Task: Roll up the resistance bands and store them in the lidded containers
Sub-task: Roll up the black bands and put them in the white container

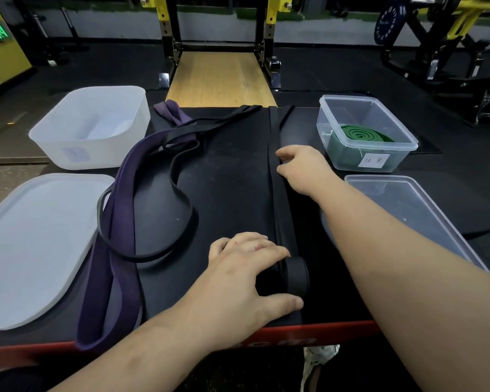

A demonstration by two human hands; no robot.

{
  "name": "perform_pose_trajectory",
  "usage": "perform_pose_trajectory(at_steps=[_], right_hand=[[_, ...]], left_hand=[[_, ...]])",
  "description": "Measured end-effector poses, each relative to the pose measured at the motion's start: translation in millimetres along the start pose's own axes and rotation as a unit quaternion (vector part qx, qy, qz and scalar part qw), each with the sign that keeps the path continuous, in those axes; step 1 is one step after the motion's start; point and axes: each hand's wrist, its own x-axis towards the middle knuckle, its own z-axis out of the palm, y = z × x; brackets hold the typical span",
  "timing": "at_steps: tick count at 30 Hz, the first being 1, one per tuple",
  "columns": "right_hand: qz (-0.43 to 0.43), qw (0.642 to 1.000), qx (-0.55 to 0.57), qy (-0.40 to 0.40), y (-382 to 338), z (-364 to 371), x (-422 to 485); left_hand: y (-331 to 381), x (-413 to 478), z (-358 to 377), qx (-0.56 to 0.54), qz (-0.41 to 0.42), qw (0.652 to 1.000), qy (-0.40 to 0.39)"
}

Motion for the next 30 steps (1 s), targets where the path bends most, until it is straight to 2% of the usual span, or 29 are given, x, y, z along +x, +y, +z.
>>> perform_pose_trajectory(at_steps=[6, 9, 10, 18, 22, 26, 30], right_hand=[[-0.03, 0.999, 0.021, -0.004, 0, -1, -5], [-0.048, 0.989, -0.139, -0.013, -3, -4, -11], [-0.048, 0.986, -0.161, -0.02, -3, -6, -16], [-0.072, 0.966, -0.229, -0.093, 1, -36, -111], [-0.11, 0.964, -0.221, -0.1, 16, -34, -157], [-0.123, 0.974, -0.172, -0.075, 30, -27, -163], [-0.146, 0.973, -0.16, -0.085, 37, -24, -162]], left_hand=[[-2, 0, 0, 0.002, -0.001, 1.0, 0.005], [-2, -1, 1, 0.003, -0.004, 1.0, 0.008], [-1, -1, 1, 0.002, -0.004, 1.0, 0.006], [-2, -1, 2, 0.007, -0.001, 1.0, 0.024], [-1, -1, 3, 0.011, -0.005, 1.0, 0.028], [1, 0, 3, 0.021, -0.004, 0.999, 0.025], [2, 0, 4, 0.026, -0.013, 0.999, 0.019]])
